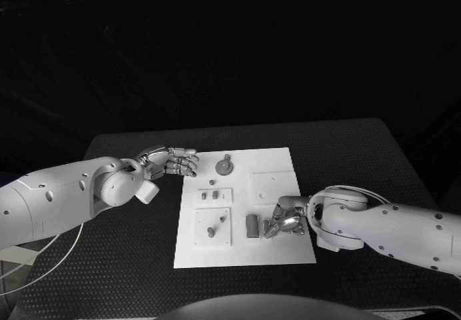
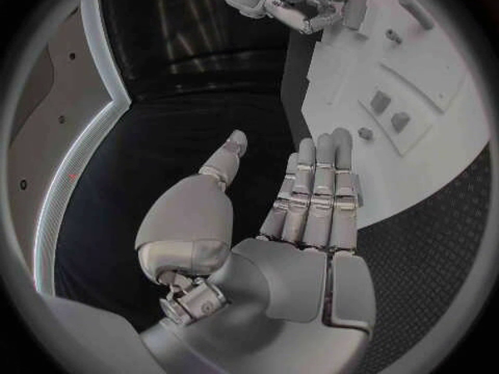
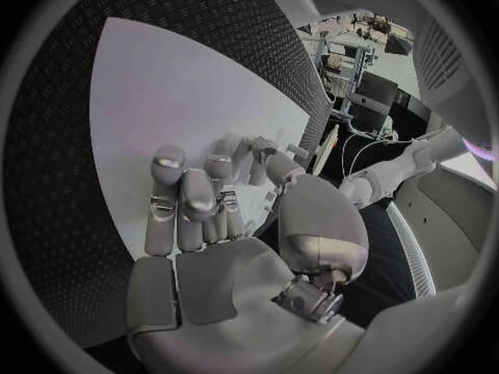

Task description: Assemble the parts on the task board

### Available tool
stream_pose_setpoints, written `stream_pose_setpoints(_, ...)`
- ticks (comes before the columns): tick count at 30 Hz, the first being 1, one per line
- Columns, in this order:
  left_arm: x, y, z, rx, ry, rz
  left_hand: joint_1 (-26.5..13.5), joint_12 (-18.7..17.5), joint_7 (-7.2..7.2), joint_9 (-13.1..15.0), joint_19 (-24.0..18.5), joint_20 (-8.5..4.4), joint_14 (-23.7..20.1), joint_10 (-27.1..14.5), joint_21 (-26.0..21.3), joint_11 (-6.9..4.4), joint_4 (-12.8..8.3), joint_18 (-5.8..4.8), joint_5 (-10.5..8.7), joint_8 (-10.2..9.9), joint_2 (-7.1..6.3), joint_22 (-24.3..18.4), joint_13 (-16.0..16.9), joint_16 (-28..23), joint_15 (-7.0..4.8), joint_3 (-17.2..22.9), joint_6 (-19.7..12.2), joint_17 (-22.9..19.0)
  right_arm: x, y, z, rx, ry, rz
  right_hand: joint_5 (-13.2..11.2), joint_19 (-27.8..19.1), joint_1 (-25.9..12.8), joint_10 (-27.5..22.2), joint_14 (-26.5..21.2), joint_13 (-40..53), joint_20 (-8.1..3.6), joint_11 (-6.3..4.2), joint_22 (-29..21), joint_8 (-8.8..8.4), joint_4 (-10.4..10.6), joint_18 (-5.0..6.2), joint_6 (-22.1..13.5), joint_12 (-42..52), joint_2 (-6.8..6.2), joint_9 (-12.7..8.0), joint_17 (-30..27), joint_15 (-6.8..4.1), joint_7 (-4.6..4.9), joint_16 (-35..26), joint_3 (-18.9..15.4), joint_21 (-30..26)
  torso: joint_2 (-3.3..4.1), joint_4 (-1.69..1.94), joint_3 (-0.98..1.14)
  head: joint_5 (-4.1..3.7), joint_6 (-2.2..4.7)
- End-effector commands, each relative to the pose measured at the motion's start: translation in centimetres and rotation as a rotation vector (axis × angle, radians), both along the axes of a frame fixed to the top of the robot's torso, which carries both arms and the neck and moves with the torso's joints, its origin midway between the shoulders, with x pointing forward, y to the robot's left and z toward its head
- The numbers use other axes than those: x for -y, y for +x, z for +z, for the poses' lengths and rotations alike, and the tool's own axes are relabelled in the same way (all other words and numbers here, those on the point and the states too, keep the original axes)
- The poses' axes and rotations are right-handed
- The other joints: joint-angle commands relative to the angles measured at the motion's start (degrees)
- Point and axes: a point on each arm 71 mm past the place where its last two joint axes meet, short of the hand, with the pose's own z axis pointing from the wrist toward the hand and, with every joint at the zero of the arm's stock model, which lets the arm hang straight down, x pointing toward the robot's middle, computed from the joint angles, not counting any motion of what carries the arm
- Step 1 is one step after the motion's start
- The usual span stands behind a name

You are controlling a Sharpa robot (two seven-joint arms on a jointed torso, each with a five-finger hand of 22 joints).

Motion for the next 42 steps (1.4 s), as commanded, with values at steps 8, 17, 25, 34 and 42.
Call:
stream_pose_setpoints(8, 0.2, 0.0, 0.1, 0.003, -0.008, -0.014, -0.6, -0.2, 0.16, -0.1, -0.1, -0.16, 0.3, 0.4, -0.1, 0.07, 0.1, -0.43, -0.01, 0.4, -0.14, -0.1, -0.1, -0.2, -0.09, 0.0, -0.2, 0.1, 0.3, 0.0, -0.8, 0.021, -0.079, 0.02, 0.1, -0.2, 6.3, 0.9, 0.1, 0.0, 0.15, -0.14, 1.1, 0.44, -3.7, 0.79, 0.4, 0.5, 2.04, 0.3, 0.1, -0.56, 0.05, 0.3, 1.4, 0.6, -0.01, 0.07, -0.04, 0.02, -0.13)
stream_pose_setpoints(17, 0.2, 0.0, 0.1, 0.003, -0.008, -0.015, -0.6, -0.2, 0.16, -0.1, -0.1, -0.16, 0.3, 0.4, -0.1, 0.07, 0.1, -0.43, -0.01, 0.4, -0.15, -0.1, -0.1, -0.3, -0.09, 0.0, -0.2, 0.1, 0.4, 0.0, -0.9, 0.014, -0.071, 0.012, 0.1, -0.3, 5.9, 1.0, 0.1, 0.0, 0.56, -0.04, 1.0, 0.5, -3.4, 0.77, 0.4, 0.4, 2.41, 0.3, 0.1, -0.45, 0.13, 0.4, 0.4, 0.6, 0.0, 0.0, -0.02, 0.1, -0.02)
stream_pose_setpoints(25, 0.2, 0.0, 0.1, 0.005, -0.009, -0.014, -0.6, -0.2, 0.16, -0.1, -0.1, -0.16, 0.3, 0.4, -0.1, 0.07, 0.1, -0.43, -0.01, 0.4, -0.16, -0.1, -0.1, -0.3, -0.09, 0.0, -0.2, 0.1, 0.8, 0.0, -0.8, 0.02, -0.061, -0.004, 0.1, -0.3, 5.2, 1.0, 0.1, -0.1, 0.75, -0.02, 1.0, 0.48, -3.1, 0.79, 0.4, 0.4, 2.25, 0.3, 0.0, -0.44, 0.15, 0.3, 0.0, 0.5, 0.0, -0.04, 0.04, 0.11, 0.16)
stream_pose_setpoints(34, 0.1, 0.0, 0.1, 0.009, -0.008, -0.008, -0.6, -0.2, 0.16, -0.1, -0.1, -0.16, 0.3, 0.4, -0.1, 0.08, 0.1, -0.43, -0.01, 0.4, -0.19, -0.1, -0.1, -0.3, -0.09, 0.0, -0.3, 0.1, 1.4, 0.1, 0.8, 0.051, -0.017, -0.03, 0.1, -0.1, 3.0, 0.9, 0.1, -0.2, 0.74, 0.04, 0.7, 0.26, -0.9, 0.79, 0.4, 0.2, -1.04, 0.1, -0.1, -0.43, 0.17, 0.3, -0.5, 0.2, -0.1, -0.15, 0.04, 0.04, 1.02)
stream_pose_setpoints(42, 0.2, 0.2, 0.1, 0.022, -0.005, 0.006, -0.6, -0.2, 0.16, -0.1, -0.1, -0.15, 0.3, 0.4, -0.1, 0.08, 0.1, -0.43, -0.01, 0.4, -0.24, -0.1, -0.2, -0.3, -0.09, 0.0, -0.3, 0.1, 1.6, 2.1, 3.5, 0.097, 0.114, -0.127, 0.0, 0.1, 0.0, 0.3, 0.1, -0.2, 0.35, 0.58, 0.4, -1.14, 7.1, 0.79, -1.8, 0.0, -8.93, -0.7, -0.4, 0.0, 0.79, -0.1, 1.3, -0.5, -0.28, -0.17, -0.03, -0.33, 2.28)
